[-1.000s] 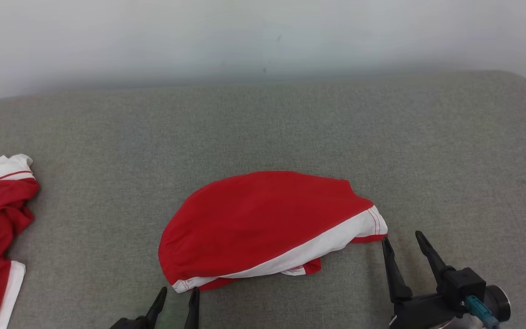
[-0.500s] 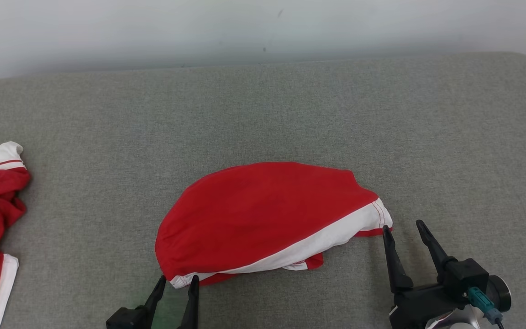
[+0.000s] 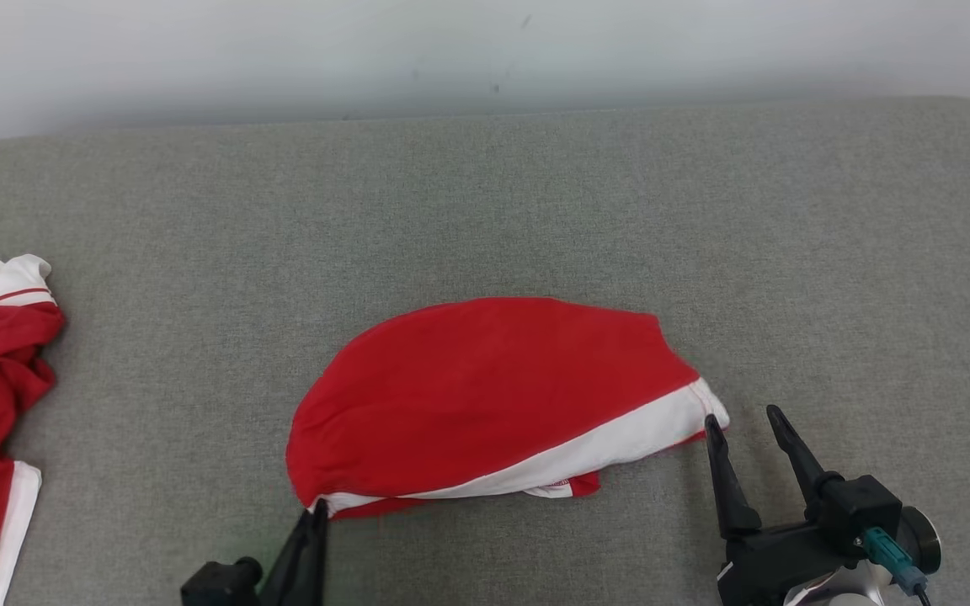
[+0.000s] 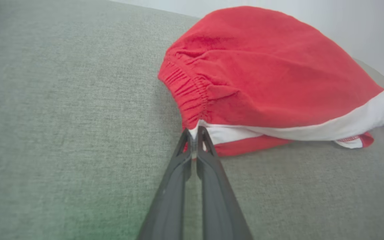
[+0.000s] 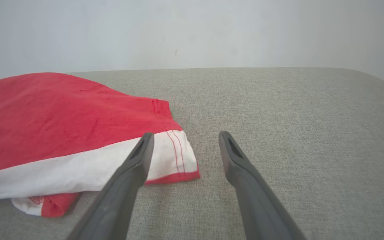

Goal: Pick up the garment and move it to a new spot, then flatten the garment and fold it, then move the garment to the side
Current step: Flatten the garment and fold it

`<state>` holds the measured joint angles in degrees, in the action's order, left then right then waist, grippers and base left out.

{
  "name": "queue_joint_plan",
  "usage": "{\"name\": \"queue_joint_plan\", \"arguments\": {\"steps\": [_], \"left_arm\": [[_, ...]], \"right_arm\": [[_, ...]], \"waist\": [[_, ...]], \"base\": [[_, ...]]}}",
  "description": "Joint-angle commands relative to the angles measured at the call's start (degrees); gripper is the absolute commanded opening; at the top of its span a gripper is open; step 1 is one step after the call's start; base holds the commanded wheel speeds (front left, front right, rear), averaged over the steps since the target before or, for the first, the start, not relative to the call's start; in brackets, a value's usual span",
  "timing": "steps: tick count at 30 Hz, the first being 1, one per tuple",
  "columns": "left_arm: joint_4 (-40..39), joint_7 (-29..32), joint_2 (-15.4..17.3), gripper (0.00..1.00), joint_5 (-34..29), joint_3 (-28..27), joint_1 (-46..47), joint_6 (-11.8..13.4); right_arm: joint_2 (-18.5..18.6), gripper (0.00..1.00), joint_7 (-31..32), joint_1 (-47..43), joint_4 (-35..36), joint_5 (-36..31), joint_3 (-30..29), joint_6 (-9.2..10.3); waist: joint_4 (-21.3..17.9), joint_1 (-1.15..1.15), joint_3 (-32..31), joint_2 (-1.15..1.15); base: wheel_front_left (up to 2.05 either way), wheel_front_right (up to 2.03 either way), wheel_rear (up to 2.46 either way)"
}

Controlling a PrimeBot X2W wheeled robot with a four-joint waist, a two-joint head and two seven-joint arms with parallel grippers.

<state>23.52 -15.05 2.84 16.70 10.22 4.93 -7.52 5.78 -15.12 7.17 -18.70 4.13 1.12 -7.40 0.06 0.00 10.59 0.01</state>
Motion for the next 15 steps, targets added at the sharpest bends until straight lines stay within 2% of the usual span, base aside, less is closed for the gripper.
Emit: {"name": "queue_joint_plan", "arguments": {"steps": [1,5,9,15], "left_arm": [[-0.3,-0.2,0.1,0.0,-1.0,-1.4,0.4,0.1],[-1.1,-0.2,0.0,0.0,-2.8,-4.3,-0.5,1.1],[-1.2,-0.2,0.1,0.0,-3.8,-5.7,-0.7,1.0],[-1.4,-0.2,0.1,0.0,-3.5,-5.3,-0.3,1.1]], "right_arm": [[0.1,1.0,0.0,0.5,-0.2,0.7,0.1,-0.18],[-0.2,1.0,0.0,0.7,-1.3,2.1,0.7,-0.18],[0.5,1.0,0.0,1.1,-3.2,5.2,4.1,-0.18],[1.7,0.99,0.0,1.7,-5.2,8.4,7.3,-0.18]], "waist": [[0.1,0.0,-0.1,-0.01],[0.4,0.0,-0.1,-0.01],[0.9,0.0,0.2,-0.01],[1.1,0.0,0.4,-0.01]], "base": [[0.0,0.0,0.0],[0.0,0.0,0.0],[0.0,0.0,0.0],[0.0,0.0,0.0]]}}
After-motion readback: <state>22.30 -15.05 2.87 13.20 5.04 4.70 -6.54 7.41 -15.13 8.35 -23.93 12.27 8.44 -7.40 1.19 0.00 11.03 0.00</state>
